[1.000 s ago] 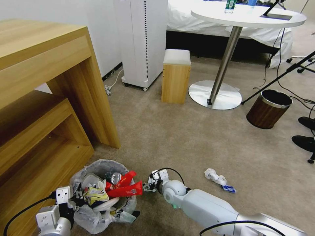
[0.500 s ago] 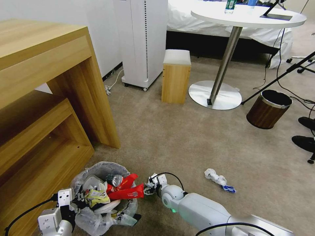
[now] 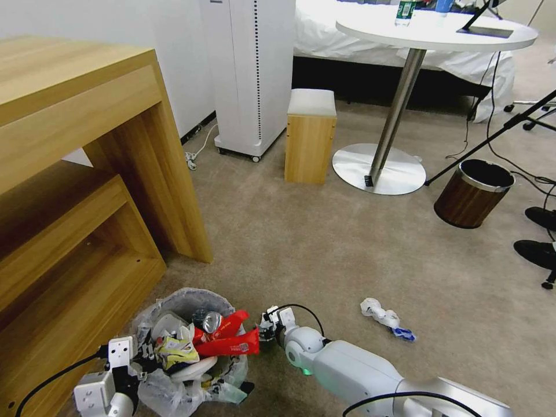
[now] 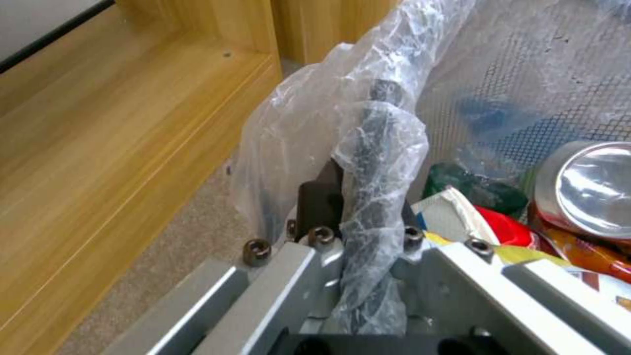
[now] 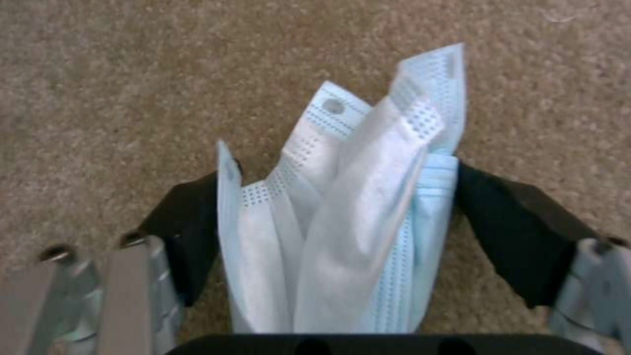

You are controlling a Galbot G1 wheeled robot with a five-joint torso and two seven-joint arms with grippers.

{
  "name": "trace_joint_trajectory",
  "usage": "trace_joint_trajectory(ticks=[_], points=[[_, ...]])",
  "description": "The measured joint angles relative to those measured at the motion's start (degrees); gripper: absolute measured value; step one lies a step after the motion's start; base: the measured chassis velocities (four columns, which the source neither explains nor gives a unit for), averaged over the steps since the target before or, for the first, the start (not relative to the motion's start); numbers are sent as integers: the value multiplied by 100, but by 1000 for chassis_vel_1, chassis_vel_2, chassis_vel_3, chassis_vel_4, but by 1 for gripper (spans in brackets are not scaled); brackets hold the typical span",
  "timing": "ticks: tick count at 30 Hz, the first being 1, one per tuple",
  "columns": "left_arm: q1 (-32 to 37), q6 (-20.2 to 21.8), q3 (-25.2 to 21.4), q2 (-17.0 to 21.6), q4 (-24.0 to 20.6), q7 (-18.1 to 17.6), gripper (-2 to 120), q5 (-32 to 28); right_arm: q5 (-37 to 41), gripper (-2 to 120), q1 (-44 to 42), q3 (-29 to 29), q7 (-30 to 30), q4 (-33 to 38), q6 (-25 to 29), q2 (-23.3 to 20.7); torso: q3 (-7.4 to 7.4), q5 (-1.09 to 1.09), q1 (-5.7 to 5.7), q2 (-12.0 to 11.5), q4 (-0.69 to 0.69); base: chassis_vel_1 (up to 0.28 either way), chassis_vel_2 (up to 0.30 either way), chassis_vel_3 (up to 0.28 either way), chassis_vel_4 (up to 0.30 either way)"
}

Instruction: Pick up the trash bin and place the garbage on the floor into it.

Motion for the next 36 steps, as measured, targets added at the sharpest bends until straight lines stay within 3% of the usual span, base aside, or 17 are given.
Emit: trace_joint_trajectory(ticks=[3,12,13,15,17,18,23,26,27,29,30,33,34,36], points=[[16,-14,33,-8,-2,18,0,52,31,72,3,10,5,13,38,-19,0,0,0,0,0,0,0,0,0],[97,-49,92,-35,-59,66,0,211,245,41,83,-12,105,201,178,-111,6,5,4,-9,4,0,0,0,0],[110,-61,91,-36,-62,66,0,237,280,34,100,-10,111,248,187,-116,6,6,4,-9,6,0,0,0,0],[120,-61,92,-41,-62,66,0,249,293,32,116,-7,121,266,197,-124,6,5,4,-9,6,0,0,0,0],[139,-61,93,-58,-63,75,0,272,318,20,146,-2,138,328,229,-171,5,4,4,-9,5,0,0,0,0],[139,-61,93,-58,-63,75,0,272,318,20,146,-2,138,328,229,-171,5,4,4,-9,5,0,0,0,0],[140,-39,29,16,-142,126,0,154,407,4,186,99,200,750,239,-365,4,4,4,-8,4,0,0,0,0],[94,-29,-126,196,-225,94,0,-82,211,0,253,320,213,1652,395,-869,3,4,3,-5,4,0,0,0,0],[94,-29,-126,196,-225,94,0,-82,211,0,253,320,213,1652,395,-869,3,4,3,-5,4,0,0,0,0],[57,-33,-165,269,-251,53,0,-193,-287,0,357,563,-131,2227,873,-1366,2,2,2,-5,2,0,0,0,0],[57,-33,-165,269,-251,53,0,-193,-287,0,357,563,-131,2227,873,-1366,2,2,2,-5,2,0,0,0,0],[44,-32,-156,286,-253,45,0,-216,-385,0,614,804,-789,3093,1624,-1948,2,3,2,-5,1,0,0,0,0],[44,-32,-156,286,-253,45,0,-216,-385,0,614,804,-789,3093,1624,-1948,2,3,2,-5,1,0,0,0,0],[28,-36,-106,273,-181,50,0,-182,71,0,959,797,-1555,3922,2208,-2321,2,3,2,-4,3,0,0,0,0]])
